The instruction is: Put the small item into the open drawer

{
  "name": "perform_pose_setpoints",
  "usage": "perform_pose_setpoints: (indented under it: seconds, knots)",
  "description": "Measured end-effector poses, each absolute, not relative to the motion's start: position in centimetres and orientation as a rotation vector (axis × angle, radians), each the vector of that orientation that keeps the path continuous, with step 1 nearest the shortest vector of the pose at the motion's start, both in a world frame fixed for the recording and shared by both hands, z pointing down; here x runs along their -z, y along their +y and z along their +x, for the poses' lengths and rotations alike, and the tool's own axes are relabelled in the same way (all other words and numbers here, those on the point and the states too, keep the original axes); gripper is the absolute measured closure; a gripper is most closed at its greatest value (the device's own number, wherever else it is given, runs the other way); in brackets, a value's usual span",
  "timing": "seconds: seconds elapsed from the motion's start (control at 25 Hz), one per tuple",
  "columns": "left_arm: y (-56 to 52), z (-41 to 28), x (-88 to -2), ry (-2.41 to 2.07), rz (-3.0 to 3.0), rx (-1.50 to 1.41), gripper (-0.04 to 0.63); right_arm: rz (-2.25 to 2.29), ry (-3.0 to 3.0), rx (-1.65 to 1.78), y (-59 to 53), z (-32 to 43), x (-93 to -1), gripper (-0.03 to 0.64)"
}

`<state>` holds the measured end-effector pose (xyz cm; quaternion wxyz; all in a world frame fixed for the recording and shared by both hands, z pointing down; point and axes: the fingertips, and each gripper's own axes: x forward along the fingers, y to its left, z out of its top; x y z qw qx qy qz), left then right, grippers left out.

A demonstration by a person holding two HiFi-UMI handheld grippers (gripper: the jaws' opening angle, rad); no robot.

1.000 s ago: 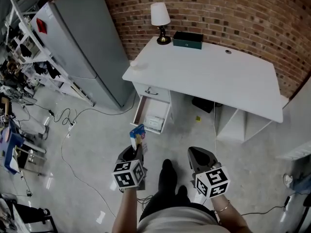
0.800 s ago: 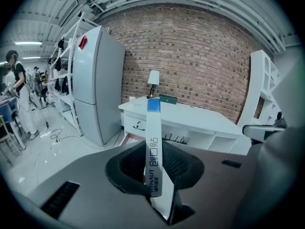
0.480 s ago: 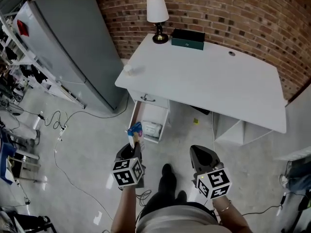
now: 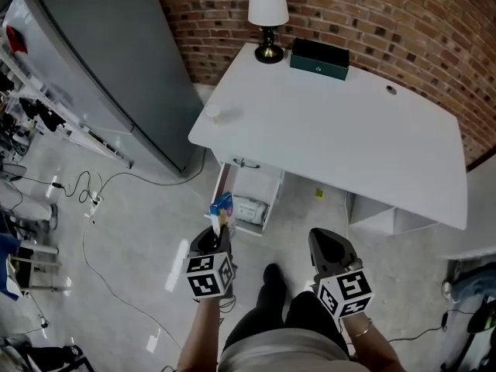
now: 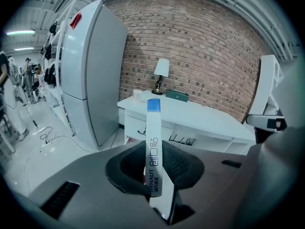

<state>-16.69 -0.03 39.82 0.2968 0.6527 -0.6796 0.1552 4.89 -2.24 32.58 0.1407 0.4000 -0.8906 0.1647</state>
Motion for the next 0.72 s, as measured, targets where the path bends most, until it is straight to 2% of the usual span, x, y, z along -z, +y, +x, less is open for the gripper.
perform_pose_setpoints:
  seconds: [0.32, 0.72]
  knots:
    - [-2.5, -19.8, -44.3, -1.764, 1.723, -0.447, 0.497, 1.159, -2.537, -0.446, -6.3, 1.5, -35.1, 0.609]
    - [-5.2, -20.3, -52.6, -1.738, 1.686, -0.471, 0.497, 1.129, -2.498, -0.49, -9.3, -0.6, -42.9, 0.609]
